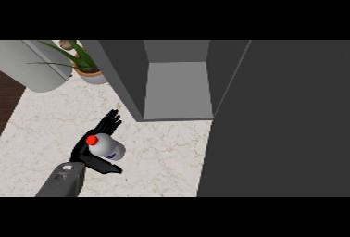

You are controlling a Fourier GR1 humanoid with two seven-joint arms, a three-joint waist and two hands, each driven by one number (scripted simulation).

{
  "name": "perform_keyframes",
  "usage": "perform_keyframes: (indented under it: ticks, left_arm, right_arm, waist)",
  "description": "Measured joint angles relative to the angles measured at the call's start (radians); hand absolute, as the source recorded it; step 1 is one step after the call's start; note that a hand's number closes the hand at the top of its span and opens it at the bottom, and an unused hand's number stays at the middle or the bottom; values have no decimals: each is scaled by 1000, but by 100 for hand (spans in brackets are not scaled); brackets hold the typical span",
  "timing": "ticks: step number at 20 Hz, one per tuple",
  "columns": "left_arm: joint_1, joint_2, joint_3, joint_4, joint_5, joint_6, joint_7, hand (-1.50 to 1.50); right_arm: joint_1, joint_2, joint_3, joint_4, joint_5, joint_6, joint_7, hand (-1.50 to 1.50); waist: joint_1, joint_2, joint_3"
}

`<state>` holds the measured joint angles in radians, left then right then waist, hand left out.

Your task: Pick up the bottled water, place it into the cabinet and close the cabinet

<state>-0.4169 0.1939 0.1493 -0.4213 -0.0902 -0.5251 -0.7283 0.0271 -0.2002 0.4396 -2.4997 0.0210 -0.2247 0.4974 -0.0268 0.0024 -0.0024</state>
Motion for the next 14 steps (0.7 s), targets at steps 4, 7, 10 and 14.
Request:
perform_keyframes:
  ticks: [4, 7, 10, 14]
  left_arm:
    - [-26, -24, -4, 15, 17, -19, 22, 150]
    - [-34, -41, -14, 31, 24, -46, 31, 150]
    - [-41, -49, -25, 36, 29, -71, 37, 150]
    - [-31, -74, -66, -10, -3, -16, -16, 150]
  right_arm:
    - [26, -15, -13, -1, -1, 0, -18, -150]
    - [45, -24, -39, 2, -5, 11, -45, -150]
    - [49, -26, -54, 5, -8, 14, -55, -150]
    - [63, -34, -72, 4, -12, 22, -59, -150]
  waist:
    - [1, -1, 1]
    - [1, -1, 1]
    - [2, 0, 1]
    - [6, -2, 1]
